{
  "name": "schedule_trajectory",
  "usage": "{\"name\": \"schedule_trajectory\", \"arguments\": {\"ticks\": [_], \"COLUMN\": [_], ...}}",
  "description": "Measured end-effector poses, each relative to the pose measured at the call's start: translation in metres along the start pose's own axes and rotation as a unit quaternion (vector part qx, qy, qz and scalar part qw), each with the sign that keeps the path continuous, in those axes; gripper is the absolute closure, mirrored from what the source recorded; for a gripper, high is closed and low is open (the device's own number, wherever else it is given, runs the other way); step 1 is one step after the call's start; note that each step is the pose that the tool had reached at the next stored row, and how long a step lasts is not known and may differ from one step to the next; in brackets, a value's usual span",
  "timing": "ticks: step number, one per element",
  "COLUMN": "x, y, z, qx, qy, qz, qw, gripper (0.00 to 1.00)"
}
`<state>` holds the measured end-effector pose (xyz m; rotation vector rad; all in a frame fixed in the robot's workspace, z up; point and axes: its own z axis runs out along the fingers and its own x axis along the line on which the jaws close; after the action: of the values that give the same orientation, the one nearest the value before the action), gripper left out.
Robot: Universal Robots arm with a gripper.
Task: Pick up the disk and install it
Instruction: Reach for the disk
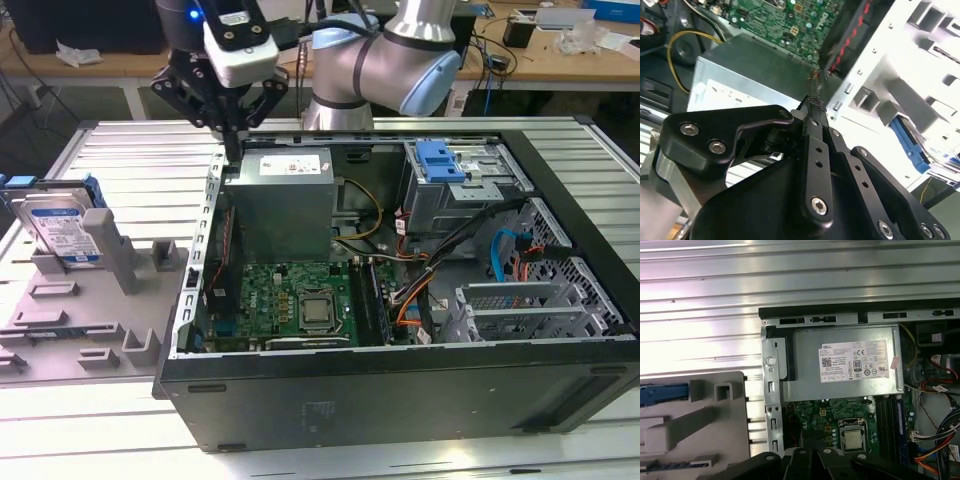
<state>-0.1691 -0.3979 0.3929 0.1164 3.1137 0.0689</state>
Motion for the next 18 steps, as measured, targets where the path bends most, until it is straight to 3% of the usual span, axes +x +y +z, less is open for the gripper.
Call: {"name": "schedule_trajectory", "arguments": {"ticks": [3,5,11,13,15,18], "x": [0.0105,0.0222,0.0466,0.0599,0.0686,0.096], "y": [0.0002,0.0004,-0.0002,-0.0006,-0.0007,-0.0008], "z": [-0.0001,-0.0002,-0.0003,-0.0004,-0.0003,0.0012], "qx": [0.0,0.0,0.0,0.0,0.0,0.0], "qy": [0.0,0.0,0.0,0.0,0.0,0.0], "qz": [0.0,0.0,0.0,0.0,0.0,0.0], "qw": [1.0,1.0,1.0,1.0,1.0,1.0], "gripper": [0.89,0.89,0.89,0.89,0.89,0.89]}}
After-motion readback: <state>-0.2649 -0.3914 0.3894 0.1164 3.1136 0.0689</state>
